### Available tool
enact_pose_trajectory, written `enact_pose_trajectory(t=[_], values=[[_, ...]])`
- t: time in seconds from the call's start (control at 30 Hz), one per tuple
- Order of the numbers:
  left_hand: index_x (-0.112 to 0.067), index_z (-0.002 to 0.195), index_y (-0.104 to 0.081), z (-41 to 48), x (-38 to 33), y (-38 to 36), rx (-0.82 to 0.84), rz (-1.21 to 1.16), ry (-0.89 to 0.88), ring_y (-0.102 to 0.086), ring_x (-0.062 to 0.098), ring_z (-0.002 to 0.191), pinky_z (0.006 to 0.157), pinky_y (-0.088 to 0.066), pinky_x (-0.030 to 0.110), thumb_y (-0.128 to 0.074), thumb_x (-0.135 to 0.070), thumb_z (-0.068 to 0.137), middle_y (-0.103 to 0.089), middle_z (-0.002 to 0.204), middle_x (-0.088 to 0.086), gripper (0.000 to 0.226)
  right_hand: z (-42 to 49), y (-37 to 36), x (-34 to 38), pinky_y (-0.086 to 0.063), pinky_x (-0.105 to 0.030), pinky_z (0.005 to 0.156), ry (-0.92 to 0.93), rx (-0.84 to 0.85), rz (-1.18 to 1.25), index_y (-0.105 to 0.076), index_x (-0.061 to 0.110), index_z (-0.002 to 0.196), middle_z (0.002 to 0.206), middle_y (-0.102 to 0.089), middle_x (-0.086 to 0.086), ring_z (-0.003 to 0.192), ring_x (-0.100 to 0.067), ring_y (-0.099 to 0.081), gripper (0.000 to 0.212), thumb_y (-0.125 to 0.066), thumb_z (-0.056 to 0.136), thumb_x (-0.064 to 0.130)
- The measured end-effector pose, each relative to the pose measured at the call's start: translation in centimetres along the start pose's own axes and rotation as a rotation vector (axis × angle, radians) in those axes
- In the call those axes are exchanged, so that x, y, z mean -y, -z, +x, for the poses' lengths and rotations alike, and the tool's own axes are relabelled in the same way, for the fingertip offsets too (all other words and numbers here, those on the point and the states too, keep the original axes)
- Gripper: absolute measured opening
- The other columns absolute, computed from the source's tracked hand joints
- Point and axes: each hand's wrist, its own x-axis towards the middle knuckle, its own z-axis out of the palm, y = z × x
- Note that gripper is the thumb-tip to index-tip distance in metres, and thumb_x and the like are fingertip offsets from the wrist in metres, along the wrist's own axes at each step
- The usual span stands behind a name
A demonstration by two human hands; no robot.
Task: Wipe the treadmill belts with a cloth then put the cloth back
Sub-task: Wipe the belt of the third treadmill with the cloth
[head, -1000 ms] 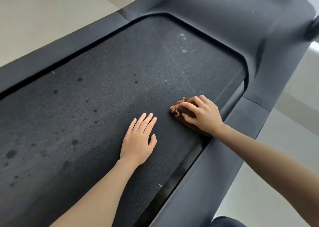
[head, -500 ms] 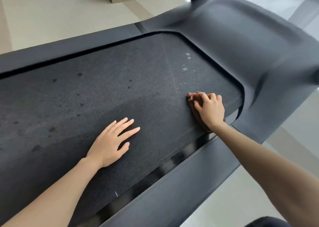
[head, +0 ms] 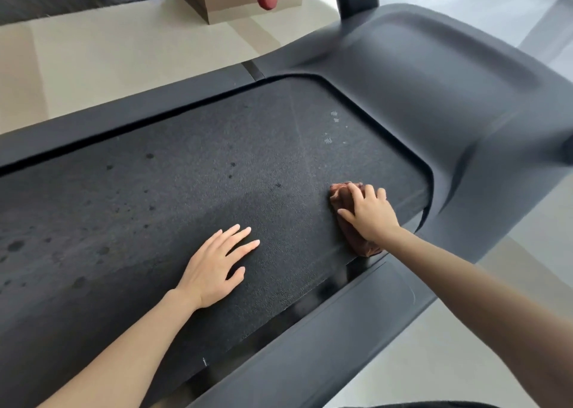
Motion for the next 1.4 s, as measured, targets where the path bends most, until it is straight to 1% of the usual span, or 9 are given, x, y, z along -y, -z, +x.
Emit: enact_pose_trajectory(t=[0.27, 0.4, 0.67, 0.73, 0.9, 0.97, 1.17, 1.23, 1.4], values=[[-0.035, 0.139, -0.040, 0.9, 0.1, -0.4, 0.012, -0.038, 0.013, -0.022, 0.014, 0.141, 0.116, -0.013, 0.037, -0.036, -0.033, 0.087, -0.035, 0.148, -0.007, 0.053, 0.1, -1.1, 2.5, -0.045, -0.040, 0.083, -0.062, -0.183, 0.188, -0.045, 0.026, 0.134, 0.123, -0.055, -0.008, 0.111, -0.032, -0.040, 0.046, -0.056, 0.091, 0.038], [-0.035, 0.139, -0.040, 1.0, -0.1, -0.2, 0.028, -0.016, 0.030, -0.023, 0.015, 0.141, 0.115, -0.015, 0.039, -0.037, -0.035, 0.086, -0.035, 0.148, -0.006, 0.053, -0.6, -2.1, 7.4, -0.051, -0.043, 0.073, 0.160, -0.295, 0.172, -0.063, 0.017, 0.116, 0.108, -0.062, -0.016, 0.091, -0.038, -0.052, 0.032, -0.066, 0.086, 0.029], [-0.034, 0.138, -0.042, 1.0, 0.0, 0.0, 0.061, -0.072, 0.032, -0.022, 0.015, 0.141, 0.114, -0.016, 0.039, -0.040, -0.033, 0.085, -0.035, 0.149, -0.005, 0.054, 1.7, -2.5, 8.1, -0.043, -0.037, 0.067, 0.558, -0.294, -0.017, -0.068, 0.027, 0.107, 0.098, -0.065, -0.004, 0.083, -0.027, -0.057, 0.033, -0.062, 0.082, 0.049], [-0.033, 0.138, -0.043, 1.1, -0.1, 0.3, 0.060, -0.085, 0.028, -0.023, 0.016, 0.141, 0.115, -0.015, 0.038, -0.041, -0.032, 0.085, -0.035, 0.149, -0.005, 0.054, 4.1, -2.1, 7.0, -0.042, -0.038, 0.067, 0.484, -0.311, -0.034, -0.068, 0.025, 0.105, 0.097, -0.065, -0.005, 0.084, -0.030, -0.057, 0.031, -0.063, 0.083, 0.046], [-0.034, 0.138, -0.043, 0.8, -0.6, 0.8, 0.066, -0.138, 0.046, -0.019, 0.013, 0.142, 0.115, -0.014, 0.037, -0.043, -0.028, 0.084, -0.034, 0.149, -0.007, 0.054, 8.6, -1.1, 6.9, -0.036, -0.041, 0.081, -0.220, -0.256, 0.133, -0.060, 0.020, 0.118, 0.111, -0.060, -0.013, 0.103, -0.034, -0.046, 0.036, -0.055, 0.089, 0.042], [-0.033, 0.134, -0.048, 1.4, -0.8, 1.0, 0.050, -0.178, 0.073, -0.019, 0.011, 0.141, 0.116, -0.013, 0.036, -0.044, -0.028, 0.082, -0.037, 0.147, -0.008, 0.052, 8.1, -1.4, 9.0, -0.038, -0.040, 0.078, -0.171, -0.284, 0.124, -0.061, 0.017, 0.115, 0.106, -0.060, -0.014, 0.099, -0.033, -0.048, 0.035, -0.057, 0.088, 0.039], [-0.018, 0.129, -0.053, 7.1, -3.3, 0.5, -0.082, -0.222, 0.214, -0.024, 0.013, 0.140, 0.117, -0.015, 0.036, -0.054, -0.024, 0.085, -0.041, 0.146, -0.001, 0.045, 7.3, -1.9, 9.4, -0.047, -0.036, 0.067, 0.482, -0.290, 0.058, -0.067, 0.022, 0.106, 0.099, -0.065, -0.007, 0.088, -0.029, -0.058, 0.032, -0.069, 0.080, 0.041], [-0.016, 0.134, -0.048, 9.2, -4.3, 0.1, -0.029, -0.198, 0.192, -0.020, 0.013, 0.142, 0.117, -0.010, 0.035, -0.054, -0.025, 0.087, -0.036, 0.149, 0.000, 0.049, 9.0, -1.5, 6.6, -0.044, -0.038, 0.071, 0.406, -0.293, 0.042, -0.066, 0.023, 0.111, 0.103, -0.064, -0.007, 0.093, -0.030, -0.056, 0.034, -0.064, 0.083, 0.043], [-0.021, 0.147, -0.027, 12.3, -6.8, -1.2, 0.067, -0.062, 0.162, -0.004, 0.013, 0.145, 0.118, -0.005, 0.042, -0.035, -0.037, 0.090, -0.018, 0.156, -0.005, 0.059, 13.5, -0.1, -2.2, -0.039, -0.039, 0.085, -0.198, -0.298, 0.111, -0.058, 0.029, 0.125, 0.117, -0.059, -0.006, 0.112, -0.029, -0.045, 0.041, -0.054, 0.089, 0.049]])
